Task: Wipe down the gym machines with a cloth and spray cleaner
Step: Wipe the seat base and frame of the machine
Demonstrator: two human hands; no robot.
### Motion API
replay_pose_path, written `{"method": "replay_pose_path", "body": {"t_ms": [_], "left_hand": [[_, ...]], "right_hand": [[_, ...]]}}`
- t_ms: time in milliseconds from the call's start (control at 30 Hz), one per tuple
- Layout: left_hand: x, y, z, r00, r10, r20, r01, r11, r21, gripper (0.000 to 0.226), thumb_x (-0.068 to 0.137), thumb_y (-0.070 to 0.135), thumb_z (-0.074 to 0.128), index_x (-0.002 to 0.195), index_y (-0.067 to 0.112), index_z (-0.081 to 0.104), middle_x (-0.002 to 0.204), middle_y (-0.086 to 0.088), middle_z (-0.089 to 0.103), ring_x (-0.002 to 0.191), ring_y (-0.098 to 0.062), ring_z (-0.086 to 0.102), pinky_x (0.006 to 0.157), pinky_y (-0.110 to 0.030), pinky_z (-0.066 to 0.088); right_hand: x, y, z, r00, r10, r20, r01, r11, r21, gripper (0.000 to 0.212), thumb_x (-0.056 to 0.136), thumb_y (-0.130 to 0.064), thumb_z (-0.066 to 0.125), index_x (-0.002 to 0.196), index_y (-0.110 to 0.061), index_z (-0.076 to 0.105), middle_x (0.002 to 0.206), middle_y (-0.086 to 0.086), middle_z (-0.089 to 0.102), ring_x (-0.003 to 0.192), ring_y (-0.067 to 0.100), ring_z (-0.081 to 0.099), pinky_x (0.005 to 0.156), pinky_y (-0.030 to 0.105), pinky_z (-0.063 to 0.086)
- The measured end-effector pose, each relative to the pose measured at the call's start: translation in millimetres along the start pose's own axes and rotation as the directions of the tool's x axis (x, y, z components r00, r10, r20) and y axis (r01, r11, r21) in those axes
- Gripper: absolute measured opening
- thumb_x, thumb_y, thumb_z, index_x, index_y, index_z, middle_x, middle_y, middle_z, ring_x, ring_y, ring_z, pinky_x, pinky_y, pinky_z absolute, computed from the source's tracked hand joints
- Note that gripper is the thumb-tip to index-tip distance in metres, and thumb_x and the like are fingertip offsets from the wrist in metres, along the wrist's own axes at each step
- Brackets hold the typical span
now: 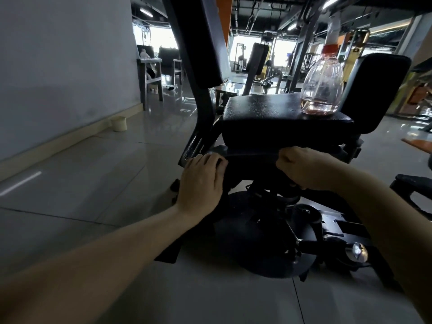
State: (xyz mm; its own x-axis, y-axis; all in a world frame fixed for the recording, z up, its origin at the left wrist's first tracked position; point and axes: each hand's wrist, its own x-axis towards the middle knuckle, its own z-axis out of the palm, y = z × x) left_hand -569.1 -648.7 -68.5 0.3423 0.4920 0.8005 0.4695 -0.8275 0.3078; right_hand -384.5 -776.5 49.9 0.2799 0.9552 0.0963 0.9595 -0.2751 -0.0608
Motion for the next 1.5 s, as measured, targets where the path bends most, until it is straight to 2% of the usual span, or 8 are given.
{"method": "replay_pose_path", "body": {"t_ms": [167, 400, 700, 933, 1133, 1233, 1333, 1500], "left_hand": [[-17, 12, 3, 0.995, 0.086, 0.046, -0.086, 0.996, -0.007, 0.040, 0.108, 0.029, 0.037, 0.136, 0.009, 0.058, 0.133, -0.009, 0.058, 0.128, -0.027, 0.051, 0.112, -0.041, 0.041], [-12, -12, 8, 0.996, 0.090, 0.024, -0.090, 0.996, -0.011, 0.049, 0.108, 0.045, 0.029, 0.133, 0.016, 0.059, 0.137, -0.005, 0.051, 0.127, -0.023, 0.049, 0.112, -0.037, 0.036], [33, 10, -5, 0.999, 0.017, 0.050, -0.025, 0.988, 0.155, 0.040, 0.105, 0.027, 0.047, 0.076, 0.008, 0.065, 0.074, -0.010, 0.065, 0.071, -0.032, 0.063, 0.068, -0.031, 0.032], [36, 12, -15, 0.969, -0.122, 0.216, 0.143, 0.986, -0.084, 0.036, 0.102, 0.051, 0.053, 0.095, 0.019, 0.067, 0.062, 0.014, 0.053, 0.067, -0.018, 0.061, 0.065, -0.030, 0.037], [0, 7, -13, 0.988, 0.147, 0.051, -0.155, 0.931, 0.329, 0.044, 0.108, 0.047, 0.033, 0.113, 0.019, 0.066, 0.118, -0.005, 0.056, 0.109, -0.023, 0.052, 0.093, -0.037, 0.039], [-4, 2, 4, 0.998, 0.067, -0.009, -0.066, 0.990, 0.126, 0.045, 0.110, 0.041, 0.029, 0.114, 0.013, 0.063, 0.107, -0.001, 0.063, 0.097, -0.020, 0.057, 0.088, -0.034, 0.041], [11, -4, 8, 0.998, -0.010, -0.063, 0.010, 1.000, -0.006, 0.039, 0.110, 0.033, 0.031, 0.081, 0.019, 0.054, 0.066, 0.014, 0.050, 0.058, -0.007, 0.046, 0.069, -0.030, 0.038], [33, -2, 1, 0.997, -0.035, 0.070, 0.026, 0.991, 0.134, 0.050, 0.110, 0.035, 0.035, 0.063, 0.024, 0.050, 0.050, 0.010, 0.045, 0.046, -0.009, 0.040, 0.054, -0.026, 0.030]], "right_hand": [[6, -2, -2, 0.999, -0.011, 0.034, 0.011, 1.000, 0.004, 0.031, 0.100, -0.037, 0.038, 0.081, -0.017, 0.054, 0.082, 0.002, 0.061, 0.078, 0.025, 0.062, 0.084, 0.043, 0.054], [16, -20, 12, 0.994, -0.106, -0.039, 0.098, 0.982, -0.164, 0.047, 0.096, -0.045, 0.026, 0.095, -0.014, 0.062, 0.096, 0.006, 0.063, 0.094, 0.030, 0.063, 0.075, 0.033, 0.042], [11, -22, 20, 0.984, -0.062, -0.168, 0.043, 0.992, -0.117, 0.035, 0.099, -0.044, 0.035, 0.081, -0.019, 0.052, 0.104, 0.012, 0.068, 0.095, 0.034, 0.063, 0.073, 0.035, 0.042], [7, -22, 19, 0.977, -0.073, -0.202, 0.042, 0.987, -0.153, 0.033, 0.099, -0.045, 0.033, 0.084, -0.021, 0.050, 0.108, 0.013, 0.068, 0.101, 0.036, 0.064, 0.074, 0.035, 0.039], [11, -23, 19, 0.976, -0.087, -0.198, 0.058, 0.987, -0.147, 0.035, 0.099, -0.043, 0.036, 0.083, -0.018, 0.053, 0.105, 0.014, 0.069, 0.099, 0.037, 0.064, 0.079, 0.038, 0.047], [11, -25, 19, 0.966, -0.171, -0.194, 0.124, 0.964, -0.235, 0.034, 0.101, -0.037, 0.036, 0.079, -0.018, 0.053, 0.100, 0.012, 0.068, 0.096, 0.036, 0.066, 0.073, 0.037, 0.044], [5, -29, 18, 0.953, -0.218, -0.211, 0.156, 0.948, -0.277, 0.035, 0.102, -0.033, 0.037, 0.071, -0.017, 0.044, 0.094, 0.010, 0.067, 0.091, 0.036, 0.066, 0.074, 0.038, 0.051], [-2, -31, 20, 0.939, -0.189, -0.287, 0.106, 0.954, -0.282, 0.031, 0.101, -0.031, 0.040, 0.085, -0.013, 0.059, 0.087, 0.007, 0.065, 0.084, 0.036, 0.065, 0.070, 0.037, 0.052]]}}
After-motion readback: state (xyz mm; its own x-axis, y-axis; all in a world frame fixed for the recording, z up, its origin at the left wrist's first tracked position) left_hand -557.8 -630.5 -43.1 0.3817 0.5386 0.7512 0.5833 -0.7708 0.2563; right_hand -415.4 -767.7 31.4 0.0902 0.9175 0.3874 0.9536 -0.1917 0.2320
